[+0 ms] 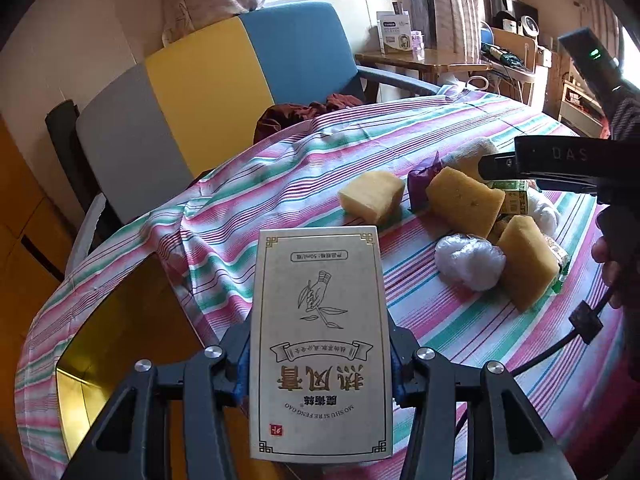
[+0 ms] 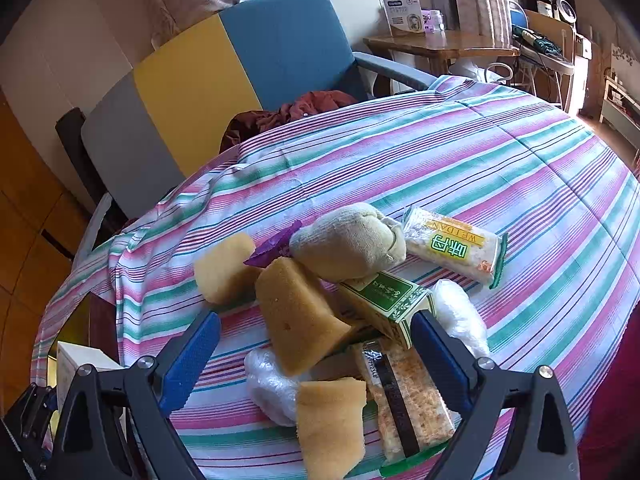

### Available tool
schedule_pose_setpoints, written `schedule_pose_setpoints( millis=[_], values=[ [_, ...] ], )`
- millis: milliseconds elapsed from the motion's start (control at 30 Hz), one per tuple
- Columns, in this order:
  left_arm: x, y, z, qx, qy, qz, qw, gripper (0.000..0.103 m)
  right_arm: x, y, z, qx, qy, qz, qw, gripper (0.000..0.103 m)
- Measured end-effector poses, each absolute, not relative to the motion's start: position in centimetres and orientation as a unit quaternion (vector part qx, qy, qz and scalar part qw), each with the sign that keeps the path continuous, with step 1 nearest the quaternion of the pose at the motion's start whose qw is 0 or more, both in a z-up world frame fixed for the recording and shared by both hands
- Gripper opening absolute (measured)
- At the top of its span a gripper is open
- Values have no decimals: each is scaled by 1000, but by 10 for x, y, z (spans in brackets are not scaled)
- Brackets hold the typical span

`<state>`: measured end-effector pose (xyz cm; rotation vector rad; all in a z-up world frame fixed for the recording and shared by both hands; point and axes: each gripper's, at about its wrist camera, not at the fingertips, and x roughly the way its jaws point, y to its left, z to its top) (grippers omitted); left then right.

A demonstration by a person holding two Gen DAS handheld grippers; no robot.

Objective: Organize objects
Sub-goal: 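Close the left gripper on the white box and lift it, then carry the white box into the gold tray with left while right grasps a yellow sponge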

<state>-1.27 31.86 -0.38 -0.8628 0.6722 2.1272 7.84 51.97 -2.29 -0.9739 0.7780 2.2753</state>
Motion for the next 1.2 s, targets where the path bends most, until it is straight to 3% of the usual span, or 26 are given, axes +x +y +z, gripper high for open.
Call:
schedule_pose_setpoints(
  millis=[400, 600, 867, 1000, 1100, 1167, 1200],
  values=[
    [0, 260, 8, -348, 198, 849, 346, 51, 85, 530, -27, -354, 331, 834, 264, 98],
    [-9, 212, 14, -362, 153, 860, 324, 51, 94, 530, -28, -363, 359, 821, 256, 91],
    [-29, 153, 4, -382, 106, 875, 279, 51, 104, 509, -22, -420, 318, 818, 232, 90],
    [-36, 128, -6, -397, 89, 877, 256, 51, 96, 495, -40, -465, 285, 806, 231, 70],
    [-39, 110, -11, -402, 80, 880, 241, 51, 91, 495, -57, -485, 284, 796, 224, 62],
    [-43, 95, -11, -406, 68, 882, 230, 51, 90, 495, -62, -491, 271, 794, 234, 35],
    [-46, 86, -11, -410, 59, 883, 223, 51, 91, 496, -62, -488, 270, 797, 234, 33]
  ],
)
